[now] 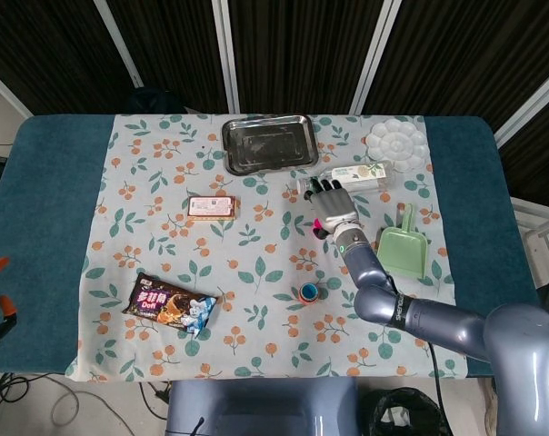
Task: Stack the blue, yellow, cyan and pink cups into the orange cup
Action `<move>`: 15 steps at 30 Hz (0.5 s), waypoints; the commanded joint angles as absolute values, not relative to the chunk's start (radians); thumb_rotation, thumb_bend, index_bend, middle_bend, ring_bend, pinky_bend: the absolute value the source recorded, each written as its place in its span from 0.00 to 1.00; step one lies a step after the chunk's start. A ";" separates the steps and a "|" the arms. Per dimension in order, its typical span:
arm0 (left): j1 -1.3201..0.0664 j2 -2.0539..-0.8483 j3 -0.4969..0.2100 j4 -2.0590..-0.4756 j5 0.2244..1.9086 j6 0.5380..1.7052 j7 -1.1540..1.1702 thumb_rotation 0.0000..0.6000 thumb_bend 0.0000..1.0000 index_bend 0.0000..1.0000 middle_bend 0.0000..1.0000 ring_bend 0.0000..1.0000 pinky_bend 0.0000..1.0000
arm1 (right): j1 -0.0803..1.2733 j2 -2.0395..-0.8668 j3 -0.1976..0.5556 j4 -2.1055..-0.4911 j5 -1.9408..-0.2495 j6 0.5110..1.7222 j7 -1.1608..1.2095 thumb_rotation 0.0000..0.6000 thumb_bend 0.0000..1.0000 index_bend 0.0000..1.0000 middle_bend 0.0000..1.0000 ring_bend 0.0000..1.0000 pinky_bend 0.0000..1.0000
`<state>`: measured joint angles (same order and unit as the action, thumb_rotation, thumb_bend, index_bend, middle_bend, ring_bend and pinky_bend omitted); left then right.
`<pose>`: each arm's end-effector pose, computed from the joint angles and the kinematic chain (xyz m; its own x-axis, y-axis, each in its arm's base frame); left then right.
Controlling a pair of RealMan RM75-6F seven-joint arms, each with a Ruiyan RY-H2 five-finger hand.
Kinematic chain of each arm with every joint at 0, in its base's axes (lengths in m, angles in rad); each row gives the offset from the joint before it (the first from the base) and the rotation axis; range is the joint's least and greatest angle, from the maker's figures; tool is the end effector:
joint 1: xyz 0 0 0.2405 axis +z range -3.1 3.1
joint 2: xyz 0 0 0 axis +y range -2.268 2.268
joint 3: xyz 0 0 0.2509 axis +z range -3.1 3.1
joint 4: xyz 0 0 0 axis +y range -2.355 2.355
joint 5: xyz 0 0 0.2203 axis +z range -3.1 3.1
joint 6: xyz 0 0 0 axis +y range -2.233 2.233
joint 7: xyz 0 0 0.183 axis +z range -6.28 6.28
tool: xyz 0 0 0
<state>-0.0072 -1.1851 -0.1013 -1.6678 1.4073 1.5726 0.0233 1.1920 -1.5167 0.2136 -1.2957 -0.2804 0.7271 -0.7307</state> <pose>-0.3149 0.2043 0.1505 0.3044 -0.1010 0.9472 0.9461 0.1478 -0.2883 -0.0840 -0.4787 -0.0318 0.5494 -0.3938 0.7369 -0.8347 -0.2193 0.5051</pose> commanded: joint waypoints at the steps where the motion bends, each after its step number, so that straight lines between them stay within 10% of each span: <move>1: -0.008 -1.185 -0.101 -1.667 1.406 1.570 0.023 1.00 0.68 0.18 0.10 0.01 0.05 | 1.190 -1.522 0.200 -1.288 -0.277 0.720 -0.727 1.00 0.40 0.24 0.00 0.02 0.09; 15: -0.007 -1.183 -0.102 -1.667 1.401 1.569 0.029 1.00 0.68 0.18 0.10 0.01 0.06 | 1.178 -1.562 0.170 -1.231 -0.284 0.718 -0.687 1.00 0.40 0.32 0.00 0.02 0.09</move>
<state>-0.0075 -1.1830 -0.1017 -1.6675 1.4013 1.5692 0.0284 1.1795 -1.5593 0.1706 -1.2344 -0.2813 0.7155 -0.6901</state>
